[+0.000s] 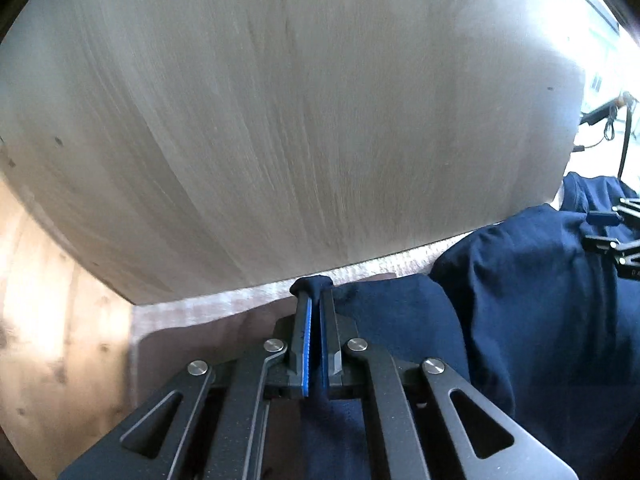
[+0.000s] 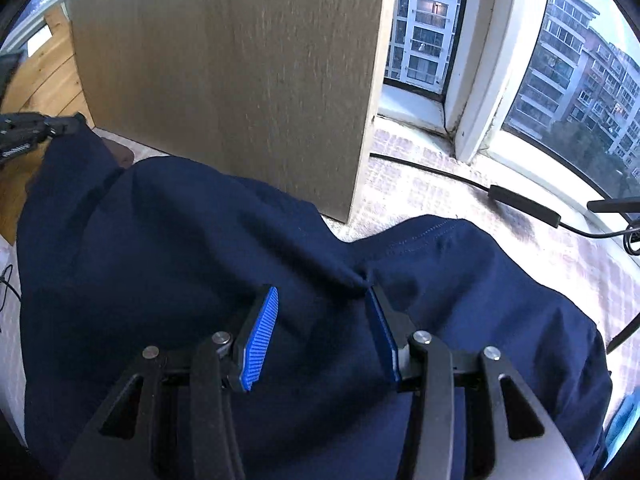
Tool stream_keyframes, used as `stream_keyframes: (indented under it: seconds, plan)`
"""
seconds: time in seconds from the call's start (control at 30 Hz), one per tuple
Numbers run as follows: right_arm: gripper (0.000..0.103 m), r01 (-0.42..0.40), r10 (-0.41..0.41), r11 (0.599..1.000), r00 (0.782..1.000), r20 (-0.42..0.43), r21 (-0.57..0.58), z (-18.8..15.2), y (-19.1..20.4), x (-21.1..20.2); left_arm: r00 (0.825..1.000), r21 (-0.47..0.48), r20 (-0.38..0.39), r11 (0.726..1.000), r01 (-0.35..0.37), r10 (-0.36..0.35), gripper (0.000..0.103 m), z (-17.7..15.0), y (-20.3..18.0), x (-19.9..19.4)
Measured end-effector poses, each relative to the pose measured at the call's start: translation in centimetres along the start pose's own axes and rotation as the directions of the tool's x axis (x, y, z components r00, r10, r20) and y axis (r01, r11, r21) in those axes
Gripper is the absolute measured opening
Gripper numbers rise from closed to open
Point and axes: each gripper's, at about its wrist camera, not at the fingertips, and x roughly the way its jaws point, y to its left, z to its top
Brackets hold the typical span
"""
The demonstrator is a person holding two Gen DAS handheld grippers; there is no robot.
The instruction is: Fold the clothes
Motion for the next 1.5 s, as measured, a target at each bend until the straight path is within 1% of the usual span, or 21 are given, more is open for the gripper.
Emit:
stream_keyframes:
  seconds: [0.1,0.2,0.33,0.4,0.5,0.57,0.6,0.67,0.7,0.73,0.77,0.87,0.97,1.03,1.1,1.17,1.2,1.27,1.3,1.43,1.5]
  plan:
    - [0.045,0.012,-0.012,1.000,1.000,-0.007,0.001,-0.5,-0.9,0.1,1.000,0.008,0.027,1.000,-0.017,0.017,0.003,0.1,0.3,-2.4]
    - [0.045,0.026,-0.026,1.000,0.999,-0.022,0.001,-0.6,-1.3,0.6,0.999,0.001,0.041,1.000,-0.032,0.031,0.003,0.2,1.0,-3.7]
    - [0.045,0.071,-0.071,0.997,0.997,-0.041,-0.008,-0.7,-1.6,1.7,0.997,-0.049,0.069,0.998,-0.028,0.031,0.003,-0.2,2.3,-6.6]
    - [0.046,0.077,-0.078,0.997,0.996,-0.032,-0.004,-0.7,-1.9,2.0,0.997,-0.081,0.074,0.996,-0.022,0.028,0.003,-0.8,3.5,-6.9]
    - [0.049,0.111,-0.111,0.994,0.993,-0.036,0.016,-0.5,-2.6,2.4,0.998,-0.117,-0.009,0.991,-0.060,0.059,0.004,-2.6,5.6,-4.2]
    - [0.049,0.130,-0.129,0.991,0.990,-0.053,0.028,-0.3,-2.8,2.5,0.996,-0.171,-0.073,0.983,-0.061,0.049,0.009,-4.0,7.0,-2.9]
    - [0.049,0.145,-0.143,0.989,0.988,-0.058,0.026,-0.2,-2.9,2.5,0.996,-0.193,-0.083,0.980,-0.056,0.041,0.010,-4.6,7.6,-2.7]
    - [0.049,0.176,-0.175,0.984,0.983,-0.060,0.019,-0.2,-2.8,2.3,0.998,-0.227,-0.064,0.973,-0.033,0.019,0.013,-5.8,8.7,-3.3]
    - [0.049,0.172,-0.171,0.985,0.984,-0.049,0.020,-0.3,-2.7,2.0,0.998,-0.242,-0.055,0.970,-0.027,0.014,0.015,-6.4,9.1,-3.7]
    - [0.049,0.159,-0.159,0.987,0.987,-0.037,0.024,-0.4,-2.7,1.6,0.999,-0.255,-0.047,0.967,-0.027,0.015,0.024,-7.0,9.5,-4.2]
    - [0.049,0.140,-0.139,0.990,0.990,-0.023,0.033,-0.5,-2.5,1.1,0.999,-0.259,-0.046,0.966,-0.016,0.004,0.029,-7.6,9.6,-4.4]
    - [0.049,0.048,-0.049,0.997,0.999,0.022,0.062,-0.8,-1.4,-0.8,0.996,-0.249,-0.064,0.967,0.043,-0.060,0.028,-9.5,9.3,-4.2]
    - [0.049,-0.097,0.096,0.995,0.994,0.054,0.014,-0.8,2.2,-2.7,0.989,-0.241,-0.081,0.965,0.102,-0.125,0.028,-11.4,8.9,-4.1]
    - [0.050,-0.210,0.212,0.977,0.975,0.066,-0.030,-0.6,5.3,-3.7,0.983,-0.206,-0.085,0.968,0.142,-0.162,0.028,-11.8,7.9,-3.6]
    - [0.050,-0.321,0.325,0.944,0.944,0.050,-0.076,-0.3,8.6,-4.1,0.977,-0.162,-0.084,0.971,0.178,-0.194,0.028,-11.7,6.7,-3.1]
    - [0.050,-0.418,0.424,0.901,0.906,0.025,-0.119,0.1,11.8,-4.4,0.974,-0.117,-0.077,0.972,0.203,-0.213,0.028,-11.0,5.9,-3.1]
    - [0.050,-0.447,0.452,0.885,0.892,0.015,-0.133,0.0,13.0,-4.6,0.972,-0.094,-0.075,0.972,0.215,-0.223,0.027,-10.6,5.5,-3.1]
    - [0.051,-0.475,0.481,0.866,0.877,0.000,-0.154,-0.7,15.0,-4.7,0.968,-0.049,-0.069,0.970,0.239,-0.242,0.002,-9.9,4.6,-3.1]
    - [0.051,-0.489,0.495,0.857,0.869,-0.008,-0.164,-1.0,15.9,-4.8,0.965,-0.026,-0.067,0.968,0.251,-0.252,0.000,-9.5,4.2,-3.1]
    - [0.051,-0.544,0.548,0.814,0.835,-0.041,-0.204,-2.2,19.8,-5.1,0.960,0.039,-0.079,0.961,0.273,-0.269,0.000,-8.2,3.5,-4.2]
    - [0.051,-0.556,0.557,0.802,0.828,-0.063,-0.218,-2.3,21.0,-4.5,0.960,0.044,-0.090,0.961,0.271,-0.267,0.000,-8.1,3.8,-4.8]
